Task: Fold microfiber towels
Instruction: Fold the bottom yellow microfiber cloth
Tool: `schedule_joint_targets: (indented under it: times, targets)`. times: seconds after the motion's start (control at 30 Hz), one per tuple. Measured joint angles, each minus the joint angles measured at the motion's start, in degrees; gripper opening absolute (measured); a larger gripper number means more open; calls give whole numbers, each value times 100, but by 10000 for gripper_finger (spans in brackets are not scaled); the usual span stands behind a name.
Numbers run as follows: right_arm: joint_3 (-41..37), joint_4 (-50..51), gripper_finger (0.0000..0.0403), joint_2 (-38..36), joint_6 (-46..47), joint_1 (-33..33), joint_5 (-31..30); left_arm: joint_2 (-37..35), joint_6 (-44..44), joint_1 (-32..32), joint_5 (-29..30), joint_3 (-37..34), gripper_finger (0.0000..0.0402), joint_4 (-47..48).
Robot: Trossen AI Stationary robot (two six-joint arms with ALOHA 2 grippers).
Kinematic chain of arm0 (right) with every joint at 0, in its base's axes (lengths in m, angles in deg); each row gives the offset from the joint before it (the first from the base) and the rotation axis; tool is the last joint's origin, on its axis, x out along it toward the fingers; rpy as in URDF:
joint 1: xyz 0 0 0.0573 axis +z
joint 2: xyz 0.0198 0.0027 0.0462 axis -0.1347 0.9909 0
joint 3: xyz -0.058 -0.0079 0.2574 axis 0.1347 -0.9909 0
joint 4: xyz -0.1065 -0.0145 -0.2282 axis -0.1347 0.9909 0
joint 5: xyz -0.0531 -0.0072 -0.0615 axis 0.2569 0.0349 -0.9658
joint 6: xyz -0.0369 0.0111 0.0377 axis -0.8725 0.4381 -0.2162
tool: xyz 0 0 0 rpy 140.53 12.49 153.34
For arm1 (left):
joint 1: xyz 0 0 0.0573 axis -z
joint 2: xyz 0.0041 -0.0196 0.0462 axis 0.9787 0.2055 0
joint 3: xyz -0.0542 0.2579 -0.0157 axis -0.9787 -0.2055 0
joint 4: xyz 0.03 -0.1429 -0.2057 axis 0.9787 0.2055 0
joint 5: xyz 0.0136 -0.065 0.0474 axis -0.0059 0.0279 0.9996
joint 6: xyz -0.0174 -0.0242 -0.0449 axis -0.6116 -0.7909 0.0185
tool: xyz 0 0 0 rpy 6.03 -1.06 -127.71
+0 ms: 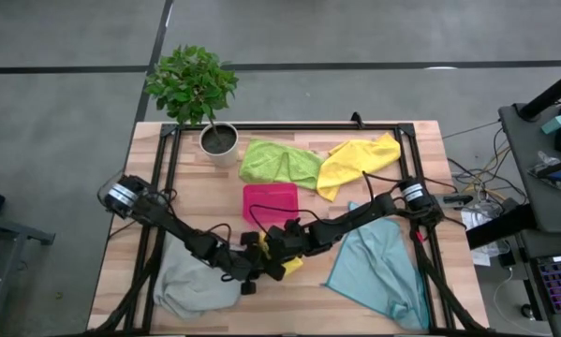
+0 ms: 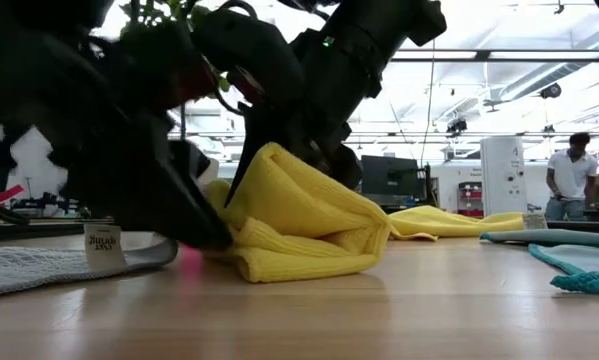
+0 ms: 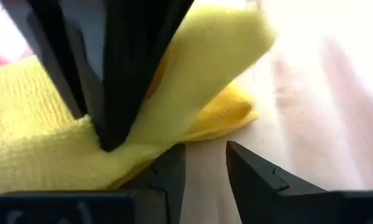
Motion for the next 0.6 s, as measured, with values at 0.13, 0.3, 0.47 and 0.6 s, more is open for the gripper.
schedule_joint_targets:
  times: [0.13, 0.3, 0.47, 0.6]
  targets:
    - [-31, -23, 9, 0, -2, 0, -52, -277, -386, -6, -165, -2, 100, 595]
    - [-56, -157, 9, 2, -20, 9, -147, -565, -730, 3, -372, -1, 100, 1212]
    - [-72, -273, 17, 2, -35, 9, -149, -801, -727, 22, -597, -1, 100, 1382]
    - [-72, -361, 48, 2, -111, 9, -147, -987, -693, 25, -593, 4, 100, 1396]
